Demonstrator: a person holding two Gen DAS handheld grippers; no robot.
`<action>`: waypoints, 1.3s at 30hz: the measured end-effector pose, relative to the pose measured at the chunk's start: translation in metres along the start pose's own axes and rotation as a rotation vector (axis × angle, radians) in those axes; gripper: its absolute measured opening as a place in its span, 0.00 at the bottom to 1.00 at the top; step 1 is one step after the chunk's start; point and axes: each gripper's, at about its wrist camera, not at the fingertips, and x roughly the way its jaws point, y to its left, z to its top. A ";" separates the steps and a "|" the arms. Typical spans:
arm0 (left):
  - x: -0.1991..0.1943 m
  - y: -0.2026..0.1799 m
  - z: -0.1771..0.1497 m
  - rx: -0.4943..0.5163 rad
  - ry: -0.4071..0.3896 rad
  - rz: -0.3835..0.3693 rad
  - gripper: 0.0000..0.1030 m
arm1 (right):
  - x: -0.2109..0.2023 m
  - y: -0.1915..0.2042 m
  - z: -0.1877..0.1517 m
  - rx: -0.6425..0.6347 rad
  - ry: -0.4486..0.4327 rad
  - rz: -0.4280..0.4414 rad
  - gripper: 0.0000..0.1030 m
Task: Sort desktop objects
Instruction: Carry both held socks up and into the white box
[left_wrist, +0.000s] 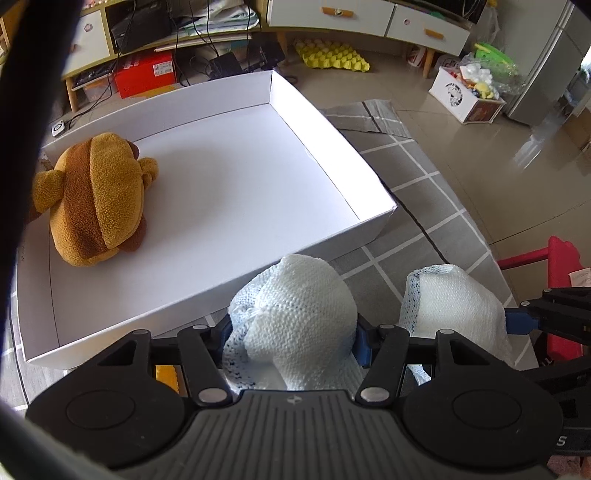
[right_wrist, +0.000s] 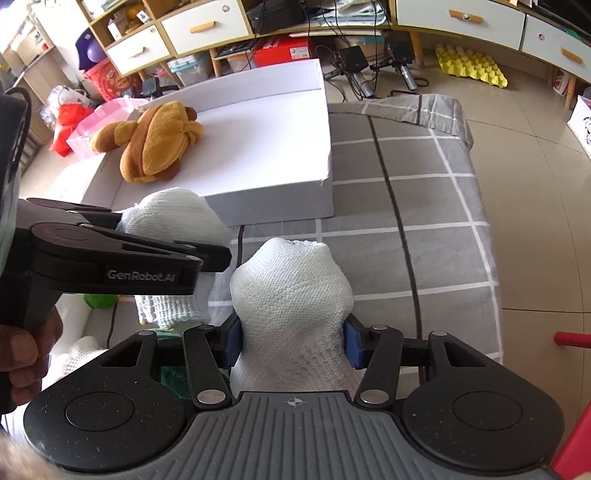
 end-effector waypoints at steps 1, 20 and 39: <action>-0.002 0.000 0.001 0.000 -0.004 -0.003 0.53 | -0.004 -0.001 0.001 0.001 -0.006 -0.002 0.57; -0.059 0.036 0.056 -0.026 -0.147 0.054 0.54 | -0.039 0.020 0.082 -0.016 -0.157 -0.023 0.57; 0.001 0.073 0.073 -0.089 -0.094 0.055 0.54 | 0.039 0.050 0.138 -0.068 -0.094 -0.074 0.59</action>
